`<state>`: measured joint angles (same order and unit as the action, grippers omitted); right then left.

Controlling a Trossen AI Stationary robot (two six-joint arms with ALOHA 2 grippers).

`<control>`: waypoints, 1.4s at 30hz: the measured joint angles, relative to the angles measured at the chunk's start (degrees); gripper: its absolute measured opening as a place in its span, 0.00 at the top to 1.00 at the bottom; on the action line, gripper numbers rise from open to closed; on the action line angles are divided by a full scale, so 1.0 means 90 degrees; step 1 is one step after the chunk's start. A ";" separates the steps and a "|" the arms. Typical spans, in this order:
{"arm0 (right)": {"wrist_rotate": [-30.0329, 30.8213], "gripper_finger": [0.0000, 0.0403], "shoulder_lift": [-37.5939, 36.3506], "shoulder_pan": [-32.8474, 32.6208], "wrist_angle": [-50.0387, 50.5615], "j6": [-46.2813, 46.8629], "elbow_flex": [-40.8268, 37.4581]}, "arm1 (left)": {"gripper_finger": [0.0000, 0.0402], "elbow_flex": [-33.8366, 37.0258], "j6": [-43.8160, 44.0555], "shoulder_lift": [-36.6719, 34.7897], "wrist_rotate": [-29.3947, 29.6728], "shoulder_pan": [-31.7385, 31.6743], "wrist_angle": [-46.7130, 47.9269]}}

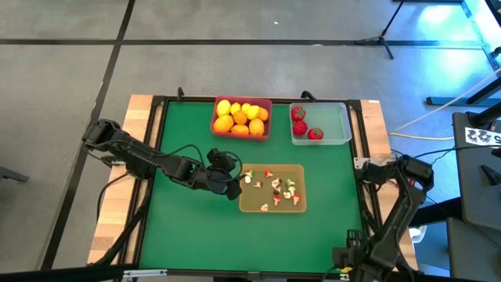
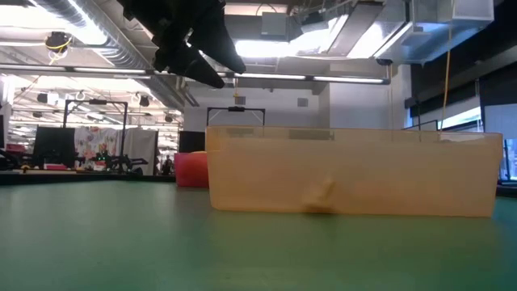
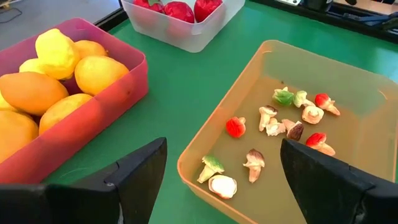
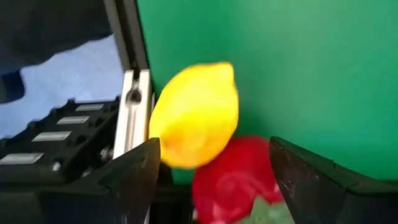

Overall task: Sort produce into baskets
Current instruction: Put the yellow lemon into the red bin

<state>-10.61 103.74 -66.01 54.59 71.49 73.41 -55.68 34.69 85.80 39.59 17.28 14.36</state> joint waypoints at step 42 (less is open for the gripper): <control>0.2512 0.35 0.0282 0.0029 0.1305 -0.0183 0.0814 | 0.23 0.0000 0.0095 0.0000 0.0000 -0.0005 -0.0001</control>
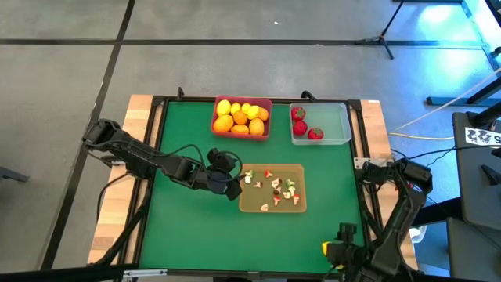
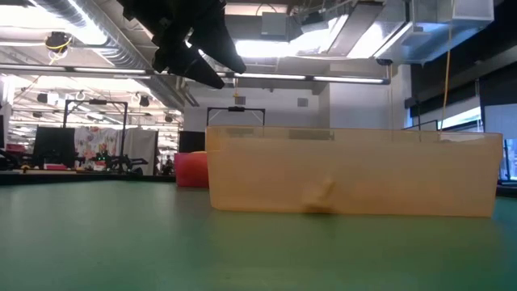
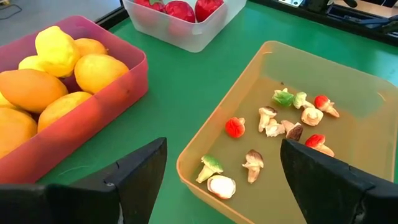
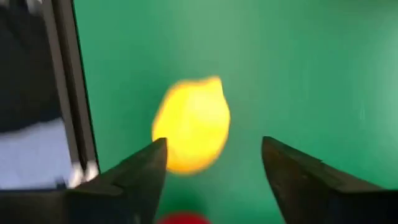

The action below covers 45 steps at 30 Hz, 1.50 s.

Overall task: Sort produce into baskets
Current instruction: Put the yellow lemon into the red bin

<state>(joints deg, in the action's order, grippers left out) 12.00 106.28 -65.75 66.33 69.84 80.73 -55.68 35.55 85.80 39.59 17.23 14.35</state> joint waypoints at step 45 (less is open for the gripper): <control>0.1270 0.61 -0.0676 0.0346 0.0881 -0.0001 -0.0682 | 0.23 0.0002 0.0090 0.0000 -0.0051 0.0000 -0.0015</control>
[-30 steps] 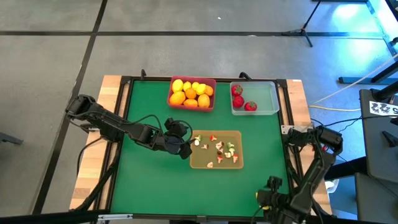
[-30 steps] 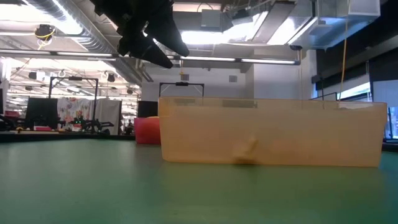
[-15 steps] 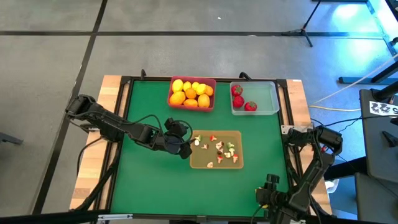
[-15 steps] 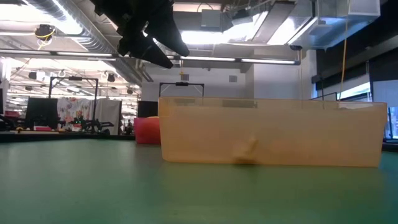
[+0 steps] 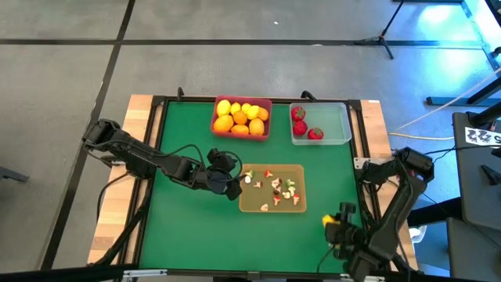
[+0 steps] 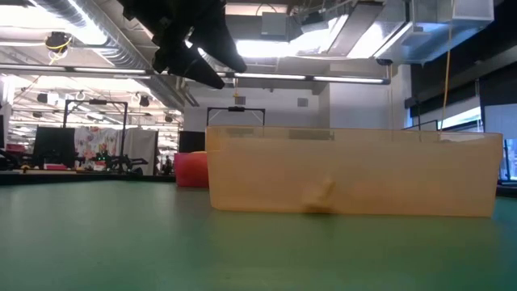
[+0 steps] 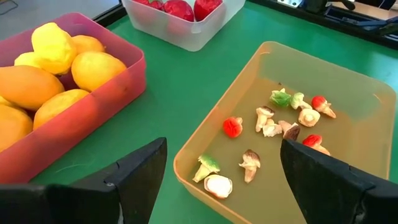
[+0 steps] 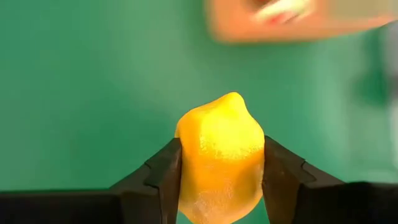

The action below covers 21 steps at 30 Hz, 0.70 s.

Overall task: Sort produce into baskets
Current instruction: Put the yellow lemon into the red bin

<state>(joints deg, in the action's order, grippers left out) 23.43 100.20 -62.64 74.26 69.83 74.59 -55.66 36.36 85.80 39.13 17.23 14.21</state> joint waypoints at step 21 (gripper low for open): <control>0.1928 0.62 -0.2430 0.3626 -0.1213 -0.4835 -0.1320 | 0.23 -0.0001 -0.0149 0.0000 -0.0163 -0.0002 -0.0026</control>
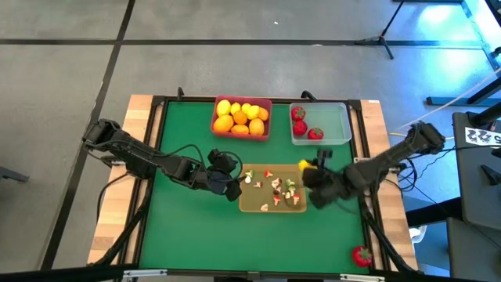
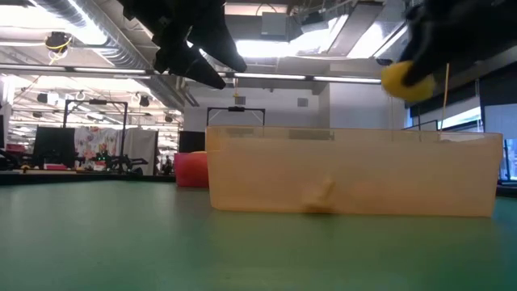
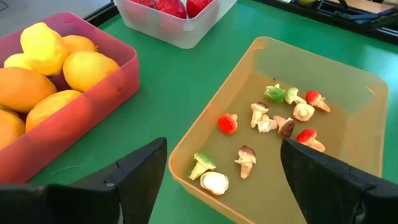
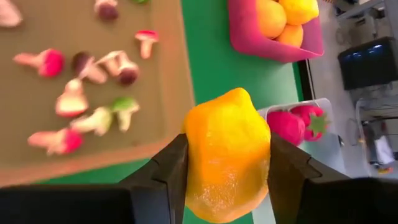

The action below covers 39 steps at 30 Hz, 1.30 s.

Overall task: Sort produce into baskets
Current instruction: Put the yellow lemon into the red bin

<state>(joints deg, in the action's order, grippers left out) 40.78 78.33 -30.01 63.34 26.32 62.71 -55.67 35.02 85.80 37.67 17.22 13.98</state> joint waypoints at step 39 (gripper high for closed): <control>-0.3817 0.60 0.1743 0.6218 -0.8807 -0.3073 -0.1313 | 0.23 -0.0002 0.0114 0.0000 0.0130 -0.0042 -0.0168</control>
<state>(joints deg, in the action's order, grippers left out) 6.43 94.02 25.96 -15.92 -1.34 50.89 -55.68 36.05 85.80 38.84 16.84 12.47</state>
